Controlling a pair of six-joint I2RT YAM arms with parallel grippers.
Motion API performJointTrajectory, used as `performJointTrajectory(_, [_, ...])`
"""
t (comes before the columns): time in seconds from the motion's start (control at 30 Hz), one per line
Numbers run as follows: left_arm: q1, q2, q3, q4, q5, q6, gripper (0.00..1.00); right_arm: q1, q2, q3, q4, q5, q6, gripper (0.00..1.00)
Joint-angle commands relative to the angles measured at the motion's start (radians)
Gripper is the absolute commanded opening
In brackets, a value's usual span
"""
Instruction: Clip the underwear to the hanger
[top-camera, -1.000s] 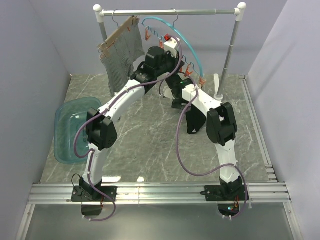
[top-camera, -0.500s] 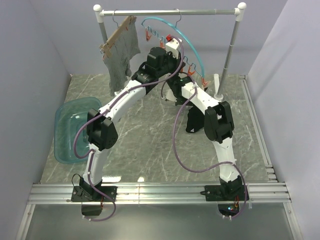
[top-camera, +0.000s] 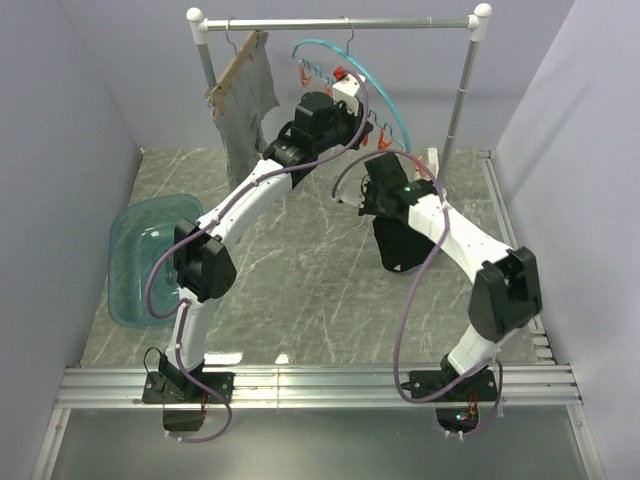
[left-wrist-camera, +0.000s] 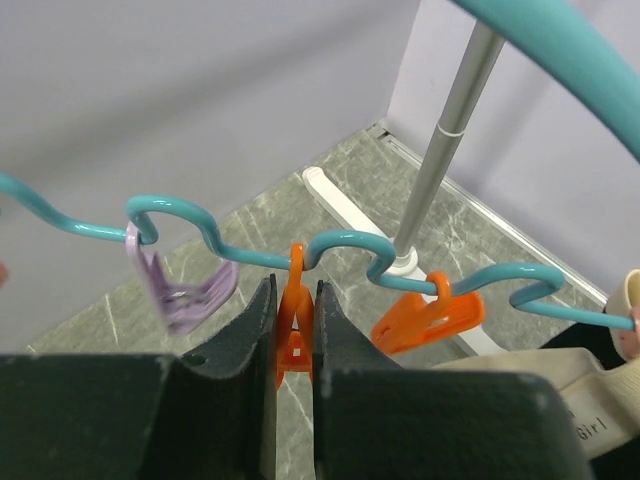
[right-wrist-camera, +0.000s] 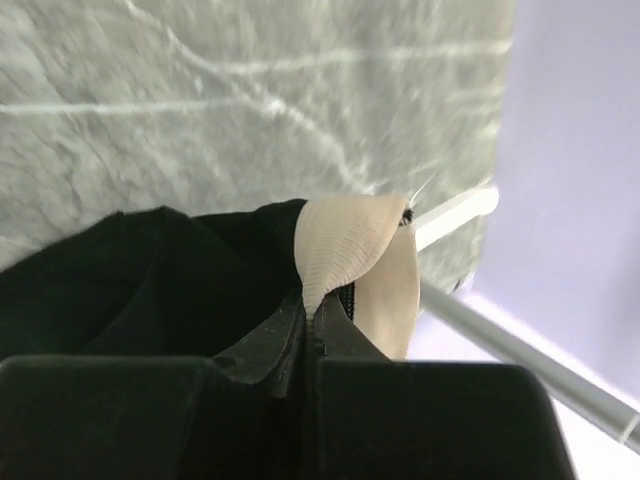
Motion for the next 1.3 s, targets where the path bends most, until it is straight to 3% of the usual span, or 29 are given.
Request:
performJointTrajectory(0.0, [-0.003,-0.022,0.053,0.024,-0.008,-0.014,0.00,-0.018,-0.080,-0.124,0.217,-0.146,-0.079,0.00])
performJointTrajectory(0.4, [0.008,-0.021,0.057,0.013,0.011,-0.060,0.00,-0.162,-0.320,-0.426,0.773,-0.573,0.055,0.00])
performJointTrajectory(0.73, [0.029,-0.025,0.056,0.021,0.060,-0.148,0.00,-0.205,-0.361,-0.606,1.301,-0.671,0.174,0.00])
performJointTrajectory(0.9, [0.047,-0.047,0.016,0.062,0.106,-0.215,0.00,-0.210,-0.338,-0.615,1.373,-0.709,0.181,0.00])
performJointTrajectory(1.27, [0.075,-0.082,-0.056,0.134,0.199,-0.277,0.00,-0.211,-0.297,-0.695,1.524,-0.796,-0.041,0.00])
